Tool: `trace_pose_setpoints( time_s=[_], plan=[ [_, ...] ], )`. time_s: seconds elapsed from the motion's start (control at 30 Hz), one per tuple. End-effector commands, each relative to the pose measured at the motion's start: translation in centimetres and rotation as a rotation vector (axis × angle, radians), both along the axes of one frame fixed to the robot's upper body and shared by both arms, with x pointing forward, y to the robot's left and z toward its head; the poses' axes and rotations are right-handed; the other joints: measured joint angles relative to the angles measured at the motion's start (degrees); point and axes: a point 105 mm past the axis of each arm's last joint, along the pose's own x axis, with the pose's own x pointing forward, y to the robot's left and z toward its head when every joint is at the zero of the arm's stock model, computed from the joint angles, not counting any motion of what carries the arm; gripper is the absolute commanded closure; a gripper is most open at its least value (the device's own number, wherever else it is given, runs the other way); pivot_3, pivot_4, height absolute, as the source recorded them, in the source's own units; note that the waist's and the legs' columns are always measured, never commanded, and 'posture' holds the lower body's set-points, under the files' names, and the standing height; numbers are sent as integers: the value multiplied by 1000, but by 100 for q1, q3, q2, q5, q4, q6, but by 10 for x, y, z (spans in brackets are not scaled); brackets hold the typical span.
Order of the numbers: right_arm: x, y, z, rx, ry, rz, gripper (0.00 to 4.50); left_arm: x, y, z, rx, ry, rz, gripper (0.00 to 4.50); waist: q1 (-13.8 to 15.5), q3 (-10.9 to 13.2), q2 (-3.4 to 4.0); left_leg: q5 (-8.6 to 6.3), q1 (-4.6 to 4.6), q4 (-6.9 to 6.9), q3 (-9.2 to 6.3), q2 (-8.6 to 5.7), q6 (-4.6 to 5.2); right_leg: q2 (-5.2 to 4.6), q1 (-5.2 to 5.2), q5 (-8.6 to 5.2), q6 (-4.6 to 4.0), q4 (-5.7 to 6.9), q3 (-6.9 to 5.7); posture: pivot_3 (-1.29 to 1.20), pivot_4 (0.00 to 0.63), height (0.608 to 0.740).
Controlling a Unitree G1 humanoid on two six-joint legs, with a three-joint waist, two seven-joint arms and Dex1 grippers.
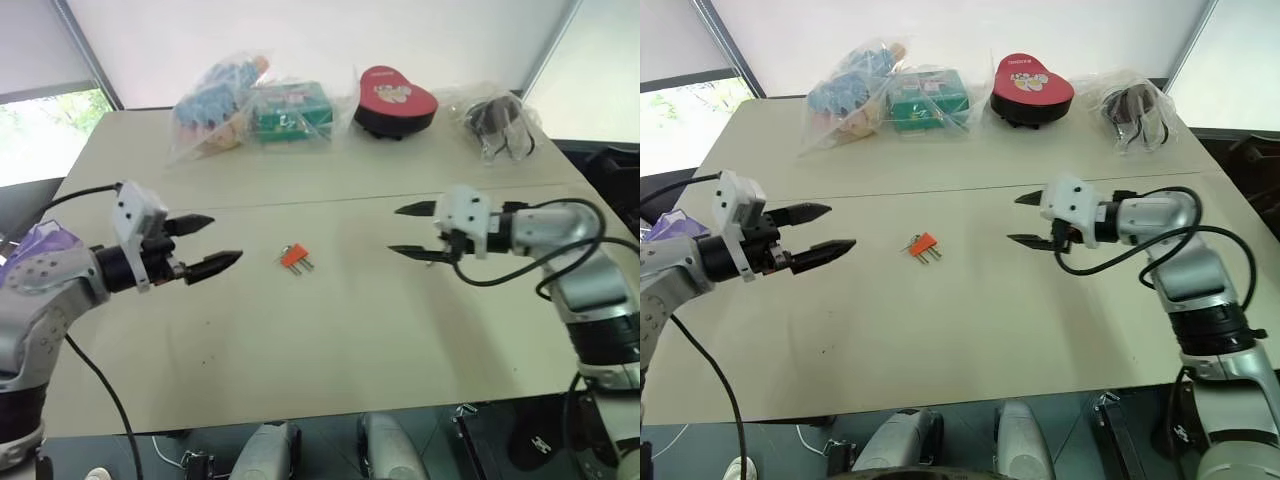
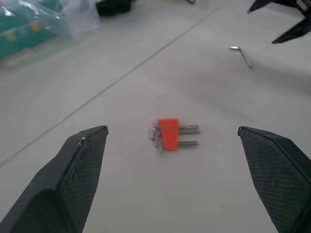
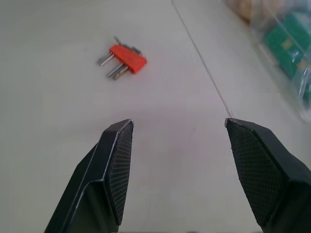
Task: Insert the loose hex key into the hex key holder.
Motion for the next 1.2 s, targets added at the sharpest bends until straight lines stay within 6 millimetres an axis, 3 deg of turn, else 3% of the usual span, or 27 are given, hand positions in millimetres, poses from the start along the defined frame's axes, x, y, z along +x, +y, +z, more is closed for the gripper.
trace_pose_setpoints(
  time_s=[0.03,0.33,0.57,0.8,1.2],
  plan=[
    [16,13,-1,-6,-115,-35,1387,6,2,9,-2,-65,39,21,2,0,0,1,-3,0,0,-1,-1,0,-4,0,0,1,0,0,150,740],
    [40,79,-54,-20,-174,-56,1387,11,0,3,-16,-99,99,21,-25,0,0,6,-5,-1,1,-2,-11,11,-11,0,0,5,1,0,150,740],
    [48,106,-69,-74,-255,-48,1387,7,1,1,-17,-102,119,21,-19,0,0,7,-5,0,0,-2,-13,13,-12,0,0,7,1,0,150,740],
    [44,116,-78,-108,-274,4,1387,6,-1,0,-23,-107,126,21,-42,0,0,8,-3,-1,-1,-1,-14,16,-11,0,0,9,1,0,150,740],
    [16,156,-80,23,-60,123,1387,5,-3,0,-27,-119,132,21,-97,-1,0,8,-1,-5,-3,0,-14,17,-13,1,0,15,1,0,150,740]
  ],
)
